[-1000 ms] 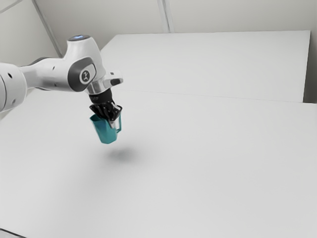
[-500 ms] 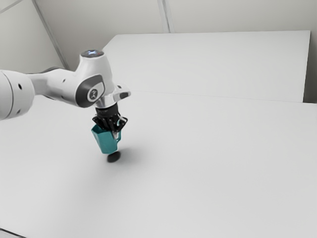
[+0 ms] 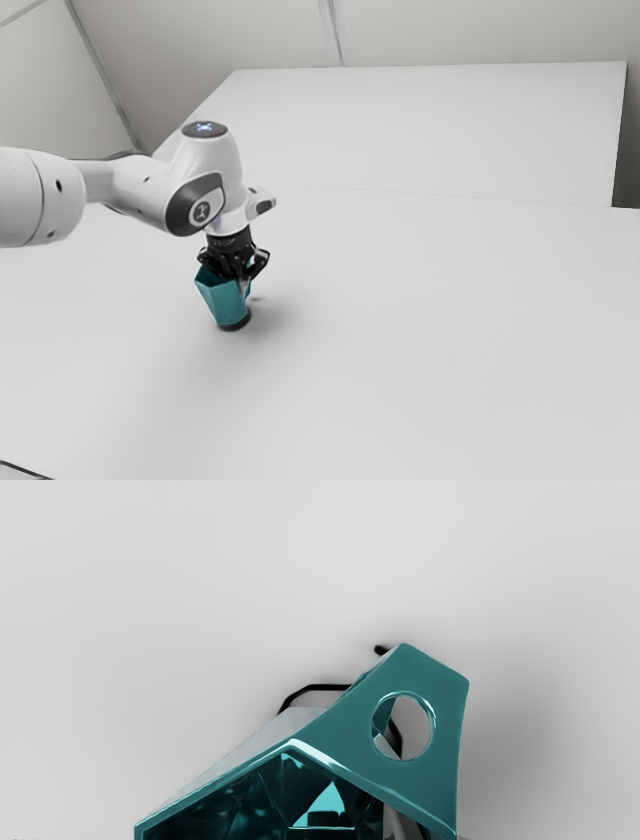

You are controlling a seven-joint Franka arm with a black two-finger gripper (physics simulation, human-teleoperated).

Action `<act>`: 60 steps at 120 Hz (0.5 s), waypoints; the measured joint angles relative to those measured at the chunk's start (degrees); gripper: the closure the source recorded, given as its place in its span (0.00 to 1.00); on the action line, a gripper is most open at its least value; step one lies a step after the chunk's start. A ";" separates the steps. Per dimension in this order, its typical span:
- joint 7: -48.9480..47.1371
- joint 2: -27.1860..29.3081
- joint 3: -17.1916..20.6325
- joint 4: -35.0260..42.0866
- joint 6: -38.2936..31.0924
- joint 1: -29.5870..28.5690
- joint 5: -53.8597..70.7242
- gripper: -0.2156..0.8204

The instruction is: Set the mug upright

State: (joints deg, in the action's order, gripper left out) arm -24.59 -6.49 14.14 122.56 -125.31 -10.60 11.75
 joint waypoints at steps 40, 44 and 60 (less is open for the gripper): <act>-4.78 0.79 0.01 -0.79 -0.23 0.21 0.02 0.50; -5.03 1.14 0.01 -2.18 0.79 0.22 -0.09 0.46; -4.44 2.34 -0.04 -7.42 6.00 0.22 -2.77 0.34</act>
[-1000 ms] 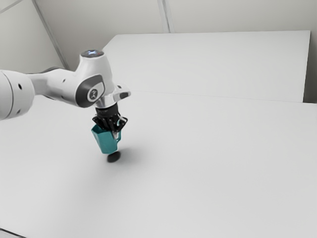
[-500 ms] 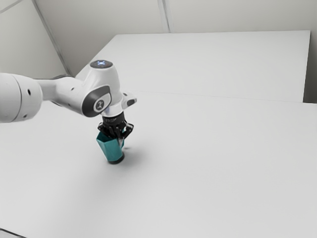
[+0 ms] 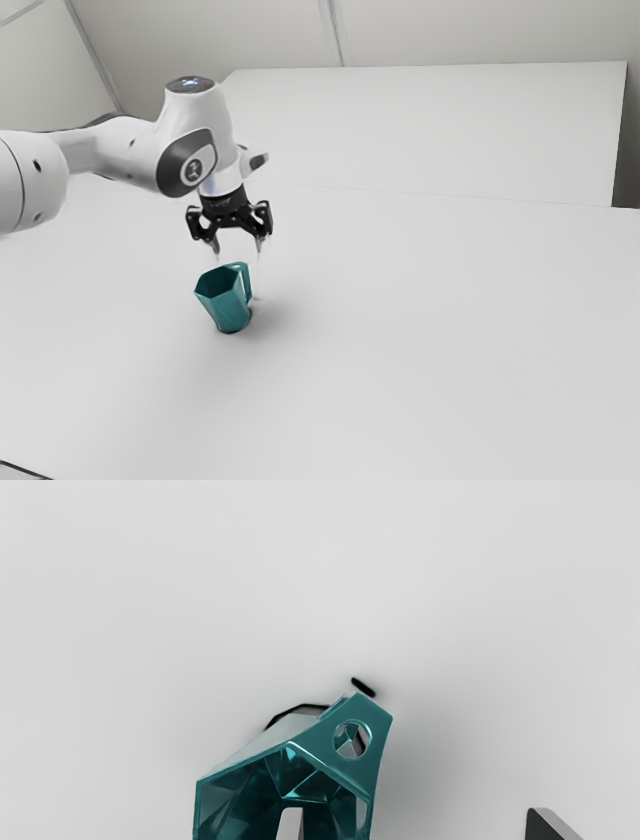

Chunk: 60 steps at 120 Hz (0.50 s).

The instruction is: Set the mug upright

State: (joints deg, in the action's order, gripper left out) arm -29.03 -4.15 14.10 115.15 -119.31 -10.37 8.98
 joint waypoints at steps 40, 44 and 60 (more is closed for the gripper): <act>8.17 0.12 -0.56 -15.92 15.66 -0.16 -3.72 0.24; 9.33 0.15 -0.56 -17.48 17.09 -0.16 -3.79 0.23; 13.68 0.31 -0.64 -22.65 22.07 -0.03 -3.93 0.22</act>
State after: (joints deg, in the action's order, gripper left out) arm -15.35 -3.84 13.46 92.50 -97.23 -10.40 5.04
